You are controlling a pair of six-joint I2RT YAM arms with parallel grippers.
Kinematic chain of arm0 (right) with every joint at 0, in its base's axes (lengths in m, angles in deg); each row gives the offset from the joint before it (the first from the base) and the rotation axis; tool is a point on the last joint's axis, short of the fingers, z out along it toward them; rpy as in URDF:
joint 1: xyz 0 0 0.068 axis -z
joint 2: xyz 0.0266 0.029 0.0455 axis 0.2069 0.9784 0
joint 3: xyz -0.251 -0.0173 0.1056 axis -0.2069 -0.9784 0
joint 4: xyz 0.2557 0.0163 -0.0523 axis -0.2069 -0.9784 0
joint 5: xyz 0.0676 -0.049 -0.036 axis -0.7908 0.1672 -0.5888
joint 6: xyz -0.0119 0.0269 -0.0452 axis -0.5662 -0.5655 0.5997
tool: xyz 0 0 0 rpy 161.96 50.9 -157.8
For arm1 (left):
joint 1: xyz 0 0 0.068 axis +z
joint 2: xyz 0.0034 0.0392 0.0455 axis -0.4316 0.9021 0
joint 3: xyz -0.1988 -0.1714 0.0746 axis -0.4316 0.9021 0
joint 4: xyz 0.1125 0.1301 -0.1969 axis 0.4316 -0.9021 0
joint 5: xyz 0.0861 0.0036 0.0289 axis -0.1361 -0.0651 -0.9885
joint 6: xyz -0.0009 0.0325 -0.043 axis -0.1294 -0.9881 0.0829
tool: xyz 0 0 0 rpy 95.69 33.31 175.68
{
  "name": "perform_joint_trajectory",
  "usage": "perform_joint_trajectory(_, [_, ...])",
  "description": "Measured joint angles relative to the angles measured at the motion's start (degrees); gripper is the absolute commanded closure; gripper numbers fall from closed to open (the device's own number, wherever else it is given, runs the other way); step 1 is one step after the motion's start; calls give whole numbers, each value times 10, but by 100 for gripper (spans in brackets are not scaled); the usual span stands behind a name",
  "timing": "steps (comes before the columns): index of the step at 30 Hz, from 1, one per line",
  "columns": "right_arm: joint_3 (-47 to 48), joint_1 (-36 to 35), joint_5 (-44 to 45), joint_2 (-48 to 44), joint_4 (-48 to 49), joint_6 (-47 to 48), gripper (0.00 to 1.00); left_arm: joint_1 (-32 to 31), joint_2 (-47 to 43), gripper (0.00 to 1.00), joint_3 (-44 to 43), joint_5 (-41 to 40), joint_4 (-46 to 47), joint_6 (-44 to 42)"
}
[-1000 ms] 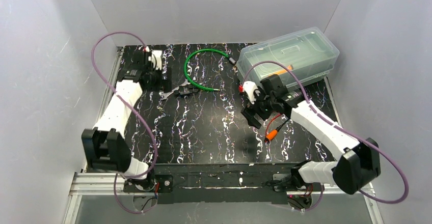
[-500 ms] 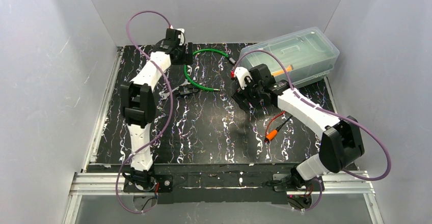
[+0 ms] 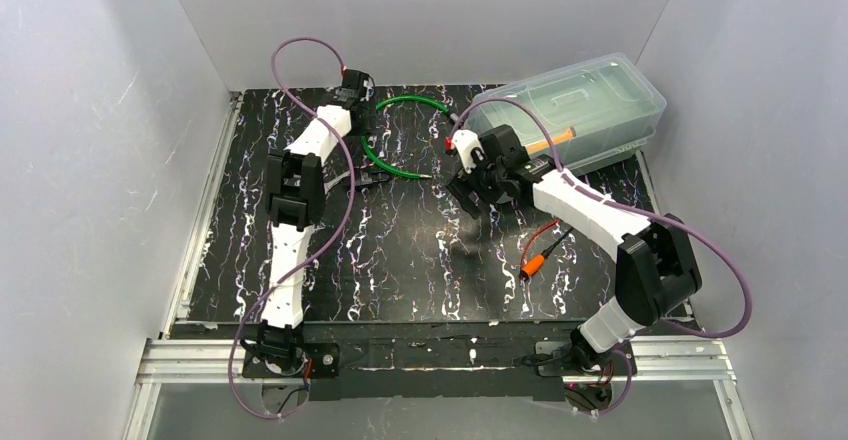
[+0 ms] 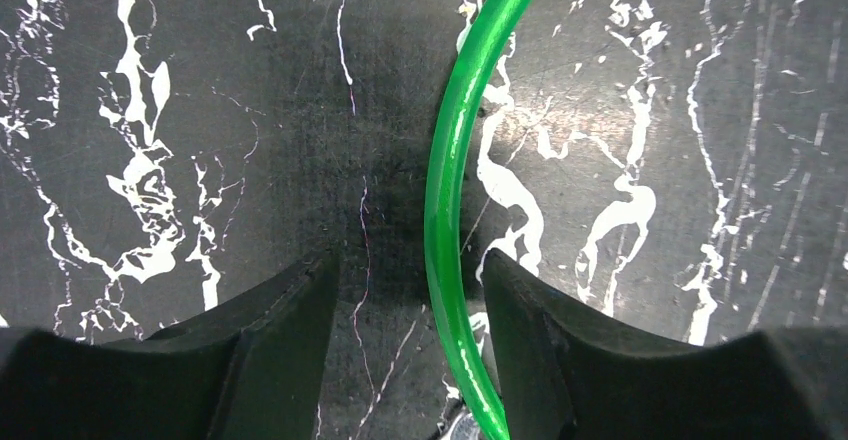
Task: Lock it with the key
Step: Pick up the lock from the center of the board.
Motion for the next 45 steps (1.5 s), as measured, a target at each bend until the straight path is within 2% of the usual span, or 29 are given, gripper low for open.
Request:
perform_joint_trajectory(7, [17, -2, -4, 11, -1, -10, 0, 0, 34, 64, -50, -2, -48, 8])
perform_joint_trajectory(15, [24, -2, -3, 14, -2, -13, 0, 0, 34, 100, -55, 19, -83, 29])
perform_joint_trajectory(20, [24, -2, -3, 14, -3, -14, 0, 0, 0, 100, 1, 18, -88, 21])
perform_joint_trajectory(33, [24, 0, 0, -4, -5, -13, 0, 6, -189, 100, 308, -16, -54, -27])
perform_joint_trajectory(37, [25, 2, 0, -10, -5, -13, 0, 30, -207, 100, 320, 8, -83, -35])
perform_joint_trajectory(41, [43, 2, -1, -10, -19, -13, 0, 48, -222, 100, 295, 43, -104, -48])
perform_joint_trajectory(45, [82, 1, -7, -10, -25, -14, 0, 48, -279, 100, 275, 91, -101, -74])
